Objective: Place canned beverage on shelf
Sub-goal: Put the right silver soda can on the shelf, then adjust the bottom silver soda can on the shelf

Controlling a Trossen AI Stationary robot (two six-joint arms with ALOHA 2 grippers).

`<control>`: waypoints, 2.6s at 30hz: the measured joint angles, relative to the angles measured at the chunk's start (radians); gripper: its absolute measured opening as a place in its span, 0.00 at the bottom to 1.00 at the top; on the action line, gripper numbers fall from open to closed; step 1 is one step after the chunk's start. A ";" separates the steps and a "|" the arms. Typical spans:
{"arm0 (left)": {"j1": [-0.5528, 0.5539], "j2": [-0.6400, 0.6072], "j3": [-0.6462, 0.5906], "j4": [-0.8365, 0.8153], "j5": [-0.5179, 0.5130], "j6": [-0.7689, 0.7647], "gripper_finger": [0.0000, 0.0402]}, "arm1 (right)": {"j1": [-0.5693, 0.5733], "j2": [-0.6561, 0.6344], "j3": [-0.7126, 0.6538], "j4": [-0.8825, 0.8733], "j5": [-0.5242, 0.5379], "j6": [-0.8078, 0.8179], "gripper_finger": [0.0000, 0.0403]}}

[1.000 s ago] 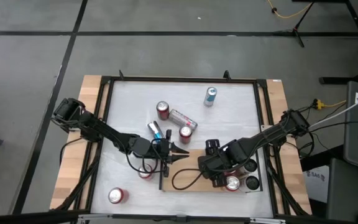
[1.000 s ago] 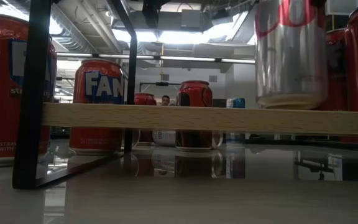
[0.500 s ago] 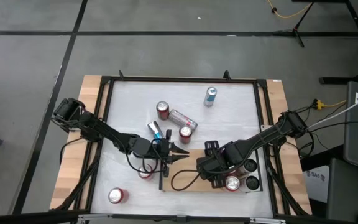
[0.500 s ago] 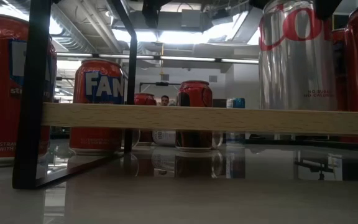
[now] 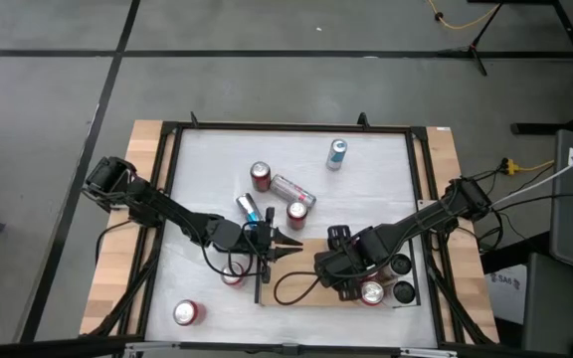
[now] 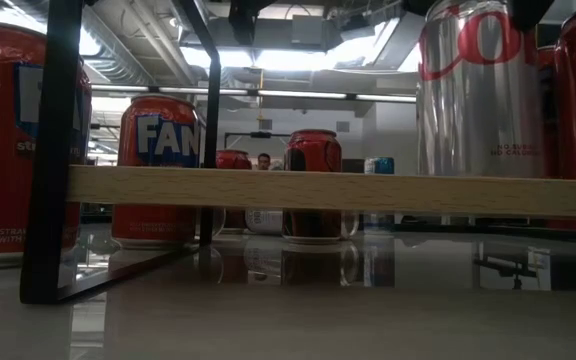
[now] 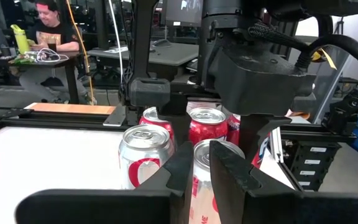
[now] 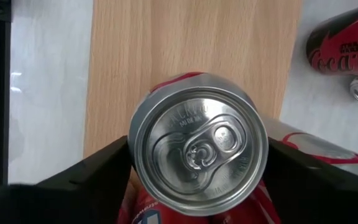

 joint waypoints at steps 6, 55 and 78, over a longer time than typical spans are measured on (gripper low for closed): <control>0.000 0.000 0.000 0.000 0.000 0.000 0.11 | 0.000 0.000 0.000 0.001 -0.001 0.000 0.94; 0.000 -0.001 0.001 -0.005 -0.002 -0.003 0.11 | 0.000 0.048 0.217 0.163 0.086 -0.063 0.99; -0.071 -0.031 0.001 -0.107 -0.064 -0.002 0.11 | 0.000 0.146 0.215 -0.001 0.190 -0.064 0.99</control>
